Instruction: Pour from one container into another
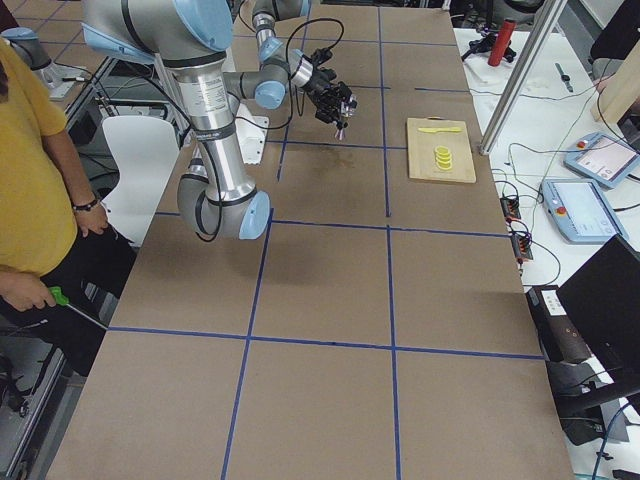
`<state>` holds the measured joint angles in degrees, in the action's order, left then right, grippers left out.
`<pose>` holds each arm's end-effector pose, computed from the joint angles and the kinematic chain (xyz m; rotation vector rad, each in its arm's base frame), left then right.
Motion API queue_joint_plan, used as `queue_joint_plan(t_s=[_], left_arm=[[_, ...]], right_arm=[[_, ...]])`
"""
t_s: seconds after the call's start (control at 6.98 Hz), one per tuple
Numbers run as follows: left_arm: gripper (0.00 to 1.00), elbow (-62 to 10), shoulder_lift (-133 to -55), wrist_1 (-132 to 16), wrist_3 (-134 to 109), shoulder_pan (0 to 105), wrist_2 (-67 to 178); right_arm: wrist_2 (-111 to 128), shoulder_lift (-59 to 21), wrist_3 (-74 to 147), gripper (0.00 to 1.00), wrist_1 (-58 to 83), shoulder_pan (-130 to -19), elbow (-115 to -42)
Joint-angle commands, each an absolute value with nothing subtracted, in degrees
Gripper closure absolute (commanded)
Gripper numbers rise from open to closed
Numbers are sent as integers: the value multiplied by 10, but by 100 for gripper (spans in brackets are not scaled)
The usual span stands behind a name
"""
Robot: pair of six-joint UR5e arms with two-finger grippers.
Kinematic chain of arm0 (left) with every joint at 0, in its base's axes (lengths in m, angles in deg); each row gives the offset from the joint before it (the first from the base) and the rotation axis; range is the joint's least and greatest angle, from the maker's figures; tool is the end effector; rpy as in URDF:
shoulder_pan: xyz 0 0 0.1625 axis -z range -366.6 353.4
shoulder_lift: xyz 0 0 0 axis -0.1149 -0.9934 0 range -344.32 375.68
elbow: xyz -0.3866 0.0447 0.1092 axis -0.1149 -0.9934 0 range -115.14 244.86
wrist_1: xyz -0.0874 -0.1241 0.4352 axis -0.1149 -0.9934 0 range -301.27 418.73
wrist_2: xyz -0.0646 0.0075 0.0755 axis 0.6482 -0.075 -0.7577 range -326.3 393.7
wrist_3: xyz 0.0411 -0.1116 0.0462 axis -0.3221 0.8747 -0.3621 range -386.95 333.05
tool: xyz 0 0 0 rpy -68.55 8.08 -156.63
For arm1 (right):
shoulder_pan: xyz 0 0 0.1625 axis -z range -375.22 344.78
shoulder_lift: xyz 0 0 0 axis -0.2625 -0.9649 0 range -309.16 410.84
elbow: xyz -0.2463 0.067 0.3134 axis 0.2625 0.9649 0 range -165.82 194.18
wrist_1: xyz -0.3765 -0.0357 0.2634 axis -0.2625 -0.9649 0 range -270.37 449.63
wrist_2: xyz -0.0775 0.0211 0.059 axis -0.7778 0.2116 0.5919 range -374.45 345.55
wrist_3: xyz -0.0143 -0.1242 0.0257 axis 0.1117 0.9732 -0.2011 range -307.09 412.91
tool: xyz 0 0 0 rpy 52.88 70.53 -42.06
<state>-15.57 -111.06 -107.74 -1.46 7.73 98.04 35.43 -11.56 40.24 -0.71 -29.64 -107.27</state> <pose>0.6534 -0.3615 0.1611 1.3630 1.1611 0.2243 -0.4784 -0.3455 0.1078 1.1614 -0.2286 -0.6118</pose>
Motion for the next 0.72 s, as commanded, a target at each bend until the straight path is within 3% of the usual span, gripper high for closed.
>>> queue_joint_plan(t_s=[0.0,0.57], left_arm=[[100,-157,-1111,-1077,-15,77,980],[100,-160,-1111,-1077,-15,77,980]], right_arm=[[355,-116,373,78,-4,-295,-1072],[356,-119,306,78,31,-291,-1071]])
